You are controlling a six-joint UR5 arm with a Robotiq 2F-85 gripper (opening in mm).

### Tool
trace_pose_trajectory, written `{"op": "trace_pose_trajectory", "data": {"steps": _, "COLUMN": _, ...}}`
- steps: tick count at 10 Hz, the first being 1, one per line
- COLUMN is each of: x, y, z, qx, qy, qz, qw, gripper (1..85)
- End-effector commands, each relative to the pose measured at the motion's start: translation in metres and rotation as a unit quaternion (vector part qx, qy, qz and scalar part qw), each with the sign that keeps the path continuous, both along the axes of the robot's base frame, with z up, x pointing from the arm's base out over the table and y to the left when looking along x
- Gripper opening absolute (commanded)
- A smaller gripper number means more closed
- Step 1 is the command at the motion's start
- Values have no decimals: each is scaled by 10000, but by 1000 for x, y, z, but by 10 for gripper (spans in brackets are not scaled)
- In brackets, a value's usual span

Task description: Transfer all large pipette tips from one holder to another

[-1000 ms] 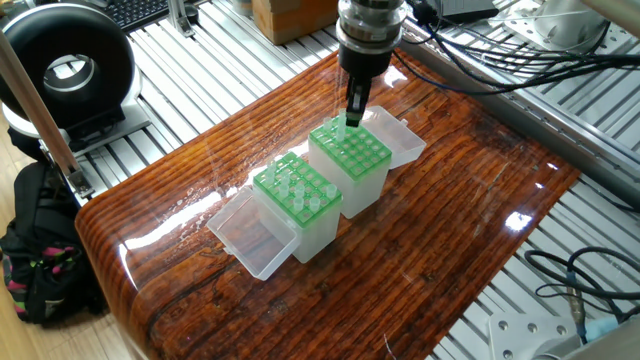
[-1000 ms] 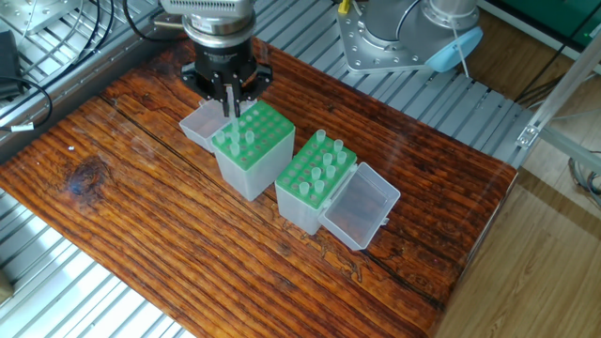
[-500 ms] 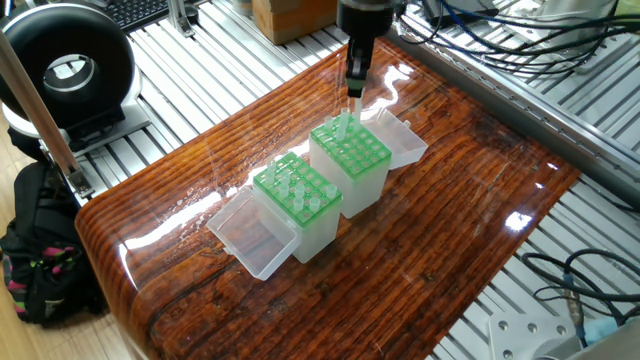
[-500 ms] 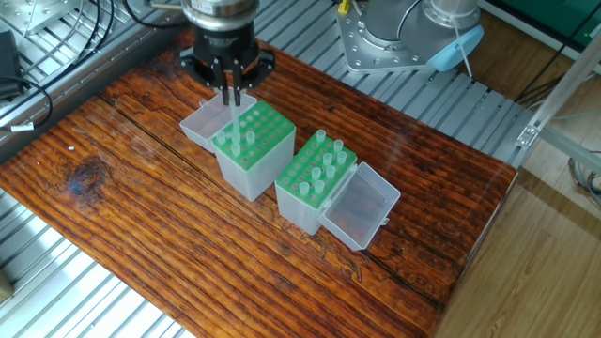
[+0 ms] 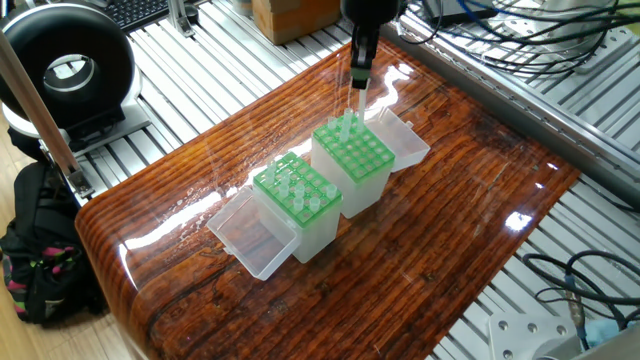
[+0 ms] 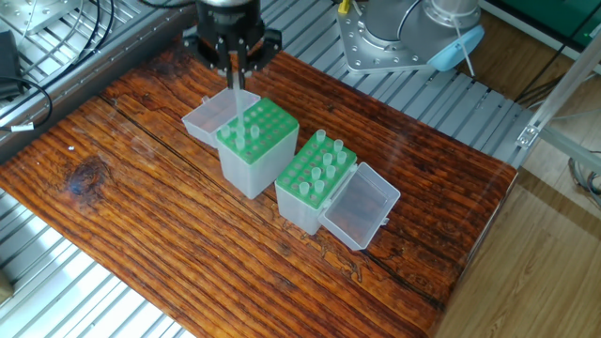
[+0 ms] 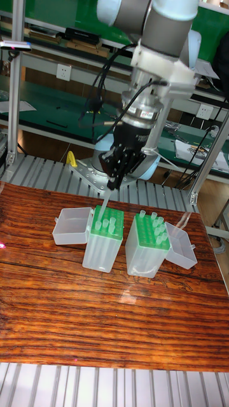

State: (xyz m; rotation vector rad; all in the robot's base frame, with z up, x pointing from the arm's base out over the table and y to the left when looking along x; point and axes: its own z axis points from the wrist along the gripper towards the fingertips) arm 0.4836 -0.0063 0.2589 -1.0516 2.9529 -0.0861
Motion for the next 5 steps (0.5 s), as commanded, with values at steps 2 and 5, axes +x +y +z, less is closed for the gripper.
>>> {"op": "trace_pose_trajectory", "data": {"steps": 2, "x": -10, "y": 4, "z": 22, "qx": -72, "qy": 11, "qz": 7, "qw": 10000, "gripper": 90}}
{"op": "trace_pose_trajectory", "data": {"steps": 5, "x": -17, "y": 5, "z": 29, "qx": -80, "qy": 27, "qz": 21, "qw": 10000, "gripper": 90}}
